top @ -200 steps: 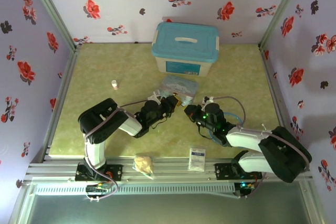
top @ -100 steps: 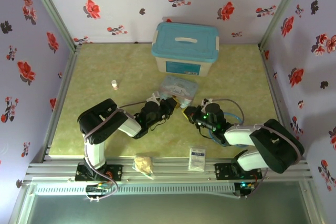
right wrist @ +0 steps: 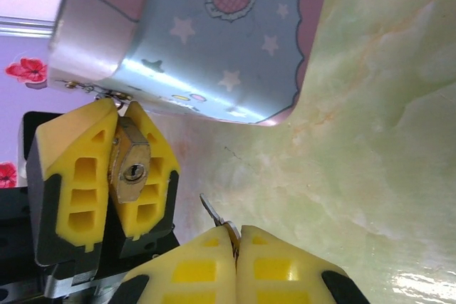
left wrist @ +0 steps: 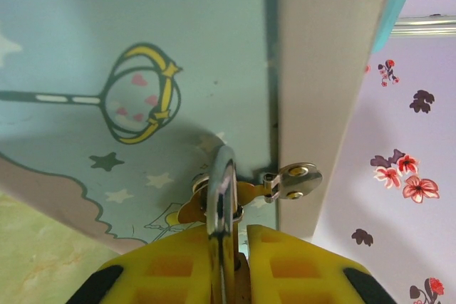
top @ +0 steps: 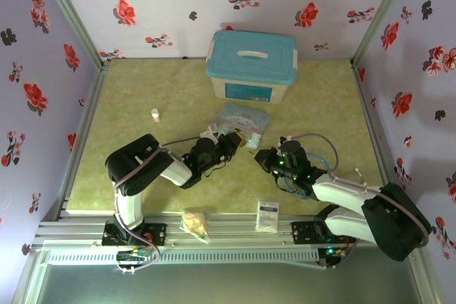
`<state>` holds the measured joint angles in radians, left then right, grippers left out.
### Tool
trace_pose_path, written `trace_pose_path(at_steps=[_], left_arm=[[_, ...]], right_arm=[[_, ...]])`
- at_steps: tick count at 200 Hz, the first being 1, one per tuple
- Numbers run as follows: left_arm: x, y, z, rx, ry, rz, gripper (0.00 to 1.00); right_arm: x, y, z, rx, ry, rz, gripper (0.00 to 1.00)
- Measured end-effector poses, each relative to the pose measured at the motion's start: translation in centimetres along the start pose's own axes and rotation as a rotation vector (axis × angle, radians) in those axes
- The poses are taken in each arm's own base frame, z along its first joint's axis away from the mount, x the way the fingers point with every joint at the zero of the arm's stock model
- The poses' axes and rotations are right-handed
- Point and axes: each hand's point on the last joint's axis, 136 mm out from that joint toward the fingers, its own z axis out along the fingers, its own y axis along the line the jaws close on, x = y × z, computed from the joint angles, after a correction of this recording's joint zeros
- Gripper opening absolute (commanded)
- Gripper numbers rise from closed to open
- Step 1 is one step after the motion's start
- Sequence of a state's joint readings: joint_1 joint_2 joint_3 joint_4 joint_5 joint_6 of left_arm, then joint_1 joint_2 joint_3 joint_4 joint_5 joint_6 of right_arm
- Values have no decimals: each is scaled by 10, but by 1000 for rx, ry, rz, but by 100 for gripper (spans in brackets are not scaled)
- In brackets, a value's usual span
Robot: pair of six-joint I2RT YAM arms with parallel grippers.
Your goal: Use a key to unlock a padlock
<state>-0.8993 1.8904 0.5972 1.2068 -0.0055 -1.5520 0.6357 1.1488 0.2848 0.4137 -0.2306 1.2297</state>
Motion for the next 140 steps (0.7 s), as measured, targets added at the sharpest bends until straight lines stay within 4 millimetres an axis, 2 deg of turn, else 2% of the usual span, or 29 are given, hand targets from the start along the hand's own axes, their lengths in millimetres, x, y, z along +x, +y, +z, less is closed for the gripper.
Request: trace_pose_path(at_steps=[45, 92, 140], left_arm=[[0, -1, 0, 5, 0, 0, 0], [2, -1, 0, 5, 4, 0, 0], [3, -5, 1, 15, 4, 0, 0]], right_arm=[[-5, 11, -4, -29, -45, -25, 0], [-8, 10, 3, -30, -57, -23, 0], [-10, 25, 7, -74, -63, -35, 0]])
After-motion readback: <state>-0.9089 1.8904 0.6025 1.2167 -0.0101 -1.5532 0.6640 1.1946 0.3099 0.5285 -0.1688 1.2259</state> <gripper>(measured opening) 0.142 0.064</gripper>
